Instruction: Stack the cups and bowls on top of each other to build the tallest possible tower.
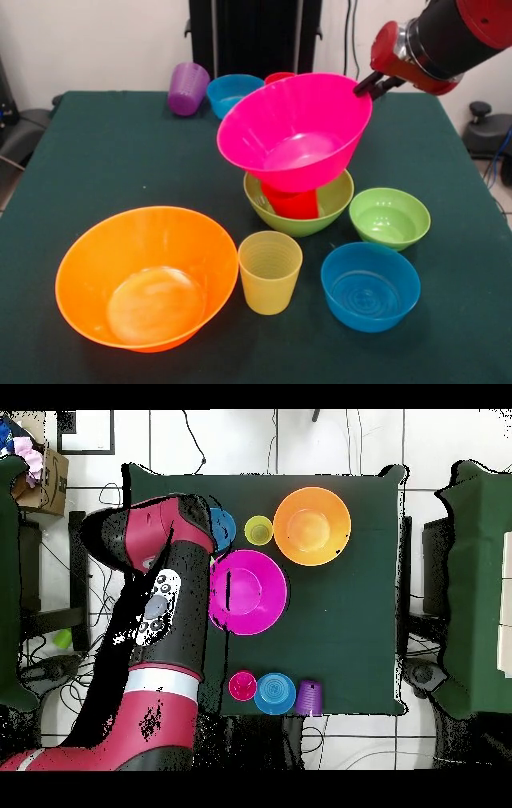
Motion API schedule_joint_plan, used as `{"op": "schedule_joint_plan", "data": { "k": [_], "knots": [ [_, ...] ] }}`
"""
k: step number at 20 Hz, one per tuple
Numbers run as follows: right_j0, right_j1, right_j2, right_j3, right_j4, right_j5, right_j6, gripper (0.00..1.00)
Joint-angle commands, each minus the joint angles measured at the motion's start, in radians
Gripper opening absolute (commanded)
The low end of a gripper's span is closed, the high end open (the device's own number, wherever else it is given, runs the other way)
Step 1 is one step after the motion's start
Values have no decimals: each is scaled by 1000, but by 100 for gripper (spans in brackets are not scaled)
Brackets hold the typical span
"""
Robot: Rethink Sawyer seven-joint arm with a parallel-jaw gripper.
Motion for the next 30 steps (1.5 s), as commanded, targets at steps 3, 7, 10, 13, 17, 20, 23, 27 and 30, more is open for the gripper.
{"op": "schedule_joint_plan", "data": {
  "k": [3, 7, 10, 13, 17, 20, 23, 27, 30],
  "knots": [
    [26, 98, 43, -44, -52, -56, 143, 0],
    [33, 111, 35, -35, -48, -93, 152, 0],
    [39, 75, 30, -22, -26, -32, 138, 0],
    [43, 21, 27, -15, -9, 50, 103, 0],
    [38, 44, 24, -37, -19, 28, 101, 0],
    [33, 67, 23, -46, -22, 7, 108, 0],
    [34, 69, 24, -62, -17, 22, 105, 0],
    [33, 74, 24, -90, -16, 62, 91, 0],
    [16, 101, 40, -120, -8, 54, 77, 0]
  ]
}}
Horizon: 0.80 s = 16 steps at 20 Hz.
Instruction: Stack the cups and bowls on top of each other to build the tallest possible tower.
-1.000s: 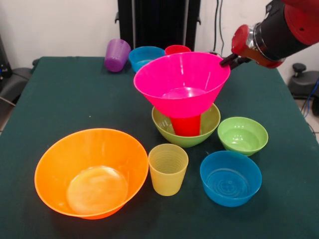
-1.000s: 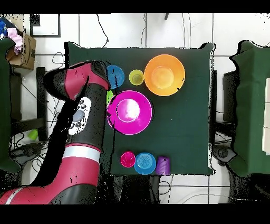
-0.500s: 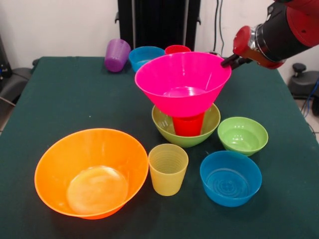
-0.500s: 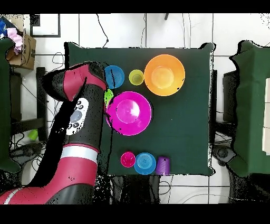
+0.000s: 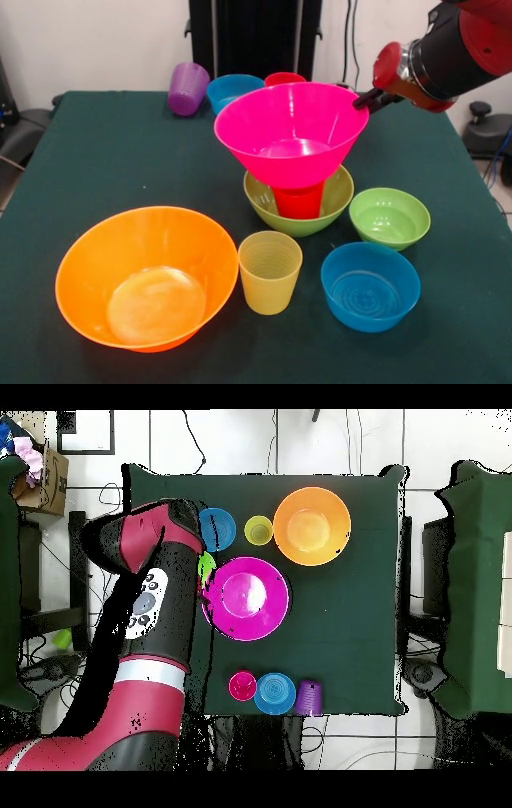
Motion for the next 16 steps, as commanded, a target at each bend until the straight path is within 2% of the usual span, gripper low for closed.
{"op": "schedule_joint_plan", "data": {
  "k": [1, 5, 11, 16],
  "knots": [
    [-25, 45, 77, -95, -7, 40, 74, 0],
    [-46, 69, 108, -130, 19, 20, 62, 0],
    [-50, 83, 111, -176, 40, 63, 63, 0],
    [-45, 86, 107, -154, 46, 27, 74, 0]
  ]
}}
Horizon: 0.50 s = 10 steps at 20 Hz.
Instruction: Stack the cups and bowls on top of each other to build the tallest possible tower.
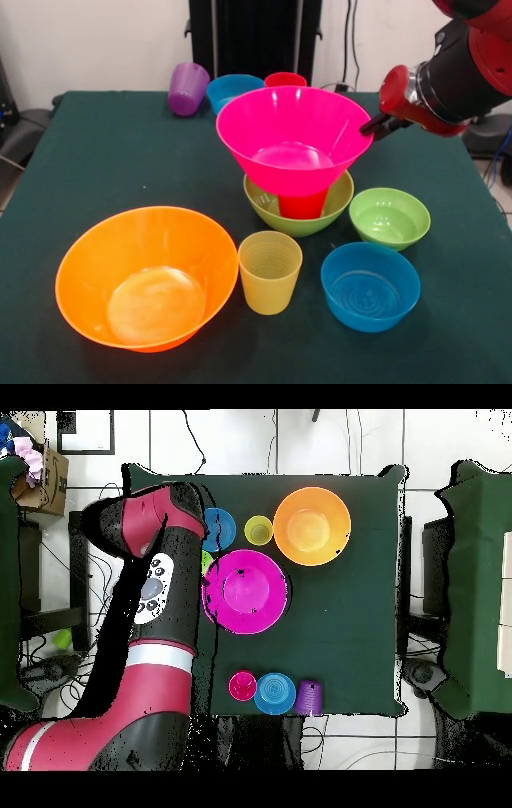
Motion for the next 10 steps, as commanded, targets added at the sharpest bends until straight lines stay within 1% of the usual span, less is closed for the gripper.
{"op": "schedule_joint_plan", "data": {
  "k": [1, 8, 10],
  "knots": [
    [-17, 29, 105, -23, 27, 17, 79, 0],
    [-12, 26, 98, -14, 39, 20, 86, 0],
    [-13, 31, 98, -26, 40, 27, 82, 0]
  ]
}}
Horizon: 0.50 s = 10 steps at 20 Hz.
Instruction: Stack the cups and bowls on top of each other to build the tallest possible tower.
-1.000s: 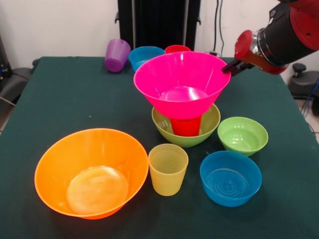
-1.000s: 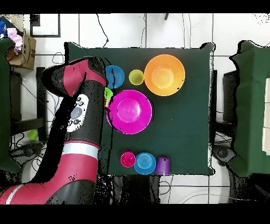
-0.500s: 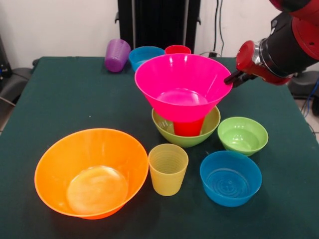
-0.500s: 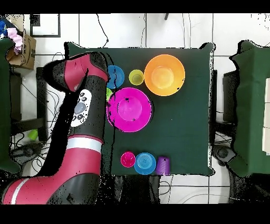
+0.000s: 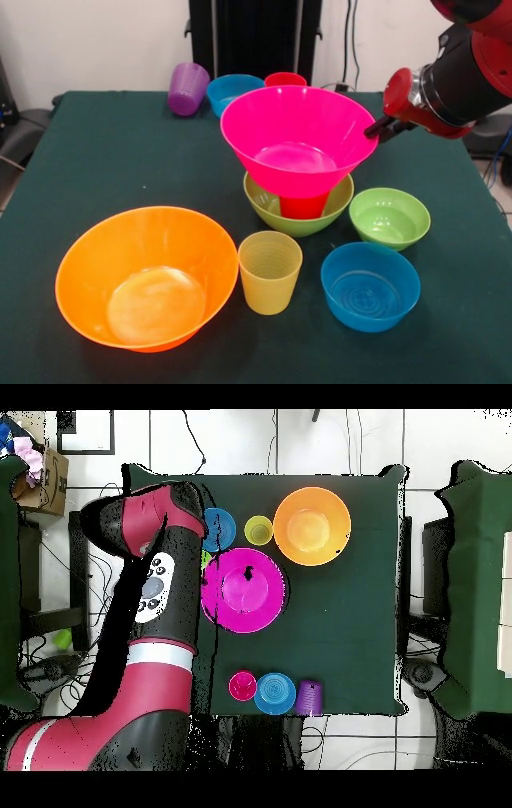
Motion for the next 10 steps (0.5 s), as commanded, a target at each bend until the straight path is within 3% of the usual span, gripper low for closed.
{"op": "schedule_joint_plan", "data": {
  "k": [1, 10],
  "knots": [
    [-12, 24, 97, -19, 18, 21, 81, 0],
    [-16, 13, 104, 9, 27, -44, 83, 0]
  ]
}}
